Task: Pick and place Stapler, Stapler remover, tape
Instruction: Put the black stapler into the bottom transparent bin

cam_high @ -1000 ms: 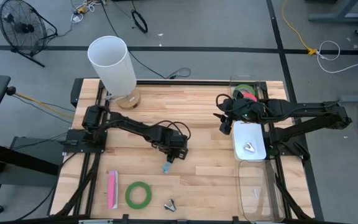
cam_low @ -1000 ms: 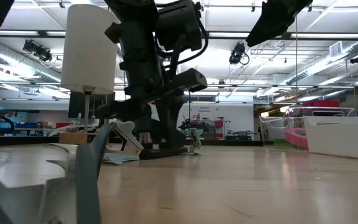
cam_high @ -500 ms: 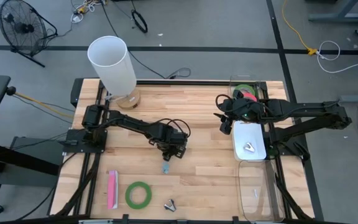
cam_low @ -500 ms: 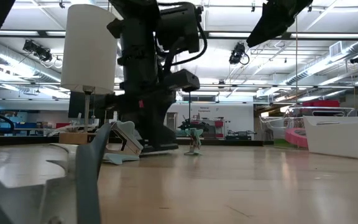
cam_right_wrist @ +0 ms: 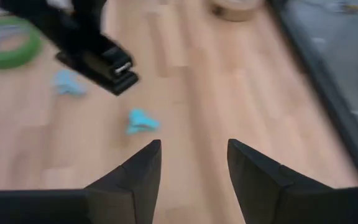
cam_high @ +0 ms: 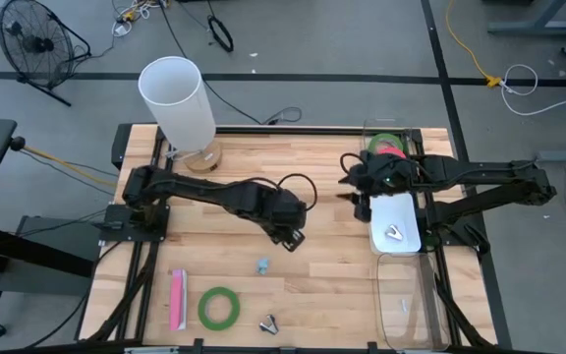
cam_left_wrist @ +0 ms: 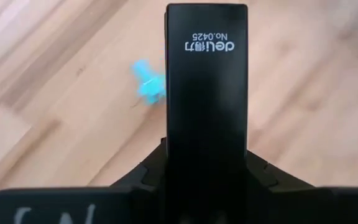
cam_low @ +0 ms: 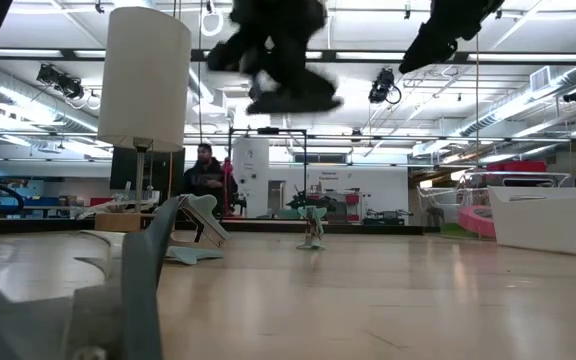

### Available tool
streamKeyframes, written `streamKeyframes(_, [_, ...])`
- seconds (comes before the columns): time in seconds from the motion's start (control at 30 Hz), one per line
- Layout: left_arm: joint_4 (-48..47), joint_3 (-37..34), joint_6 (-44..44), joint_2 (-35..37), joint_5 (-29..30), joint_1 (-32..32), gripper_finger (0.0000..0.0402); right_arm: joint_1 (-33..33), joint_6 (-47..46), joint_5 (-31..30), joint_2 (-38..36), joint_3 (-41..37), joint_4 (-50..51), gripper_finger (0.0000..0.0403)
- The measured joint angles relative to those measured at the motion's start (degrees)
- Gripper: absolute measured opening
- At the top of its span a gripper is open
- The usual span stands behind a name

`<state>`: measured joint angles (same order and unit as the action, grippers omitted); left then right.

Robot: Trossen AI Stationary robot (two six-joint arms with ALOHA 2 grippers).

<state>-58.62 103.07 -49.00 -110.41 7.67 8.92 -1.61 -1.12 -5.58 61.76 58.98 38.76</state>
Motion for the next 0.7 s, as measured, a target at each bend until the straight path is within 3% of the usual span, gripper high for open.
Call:
streamKeyframes(0.17, [0.01, 6.09, 6.41, -0.02, 2.00, 2.78, 0.0112, 0.02, 0.71, 9.38, 0.00, 0.00, -2.89, 0.0183])
streamKeyframes(0.47, [1.59, 8.36, 10.72, -0.07, 5.65, 4.47, 0.0112, 1.59, -0.75, 21.34, 0.62, 0.02, -13.57, 0.0183])
streamKeyframes(0.7, [4.65, 8.36, 13.54, -0.07, 6.07, 4.47, 0.0112, 5.61, -0.71, 21.08, 3.45, 0.07, -15.65, 0.0186])
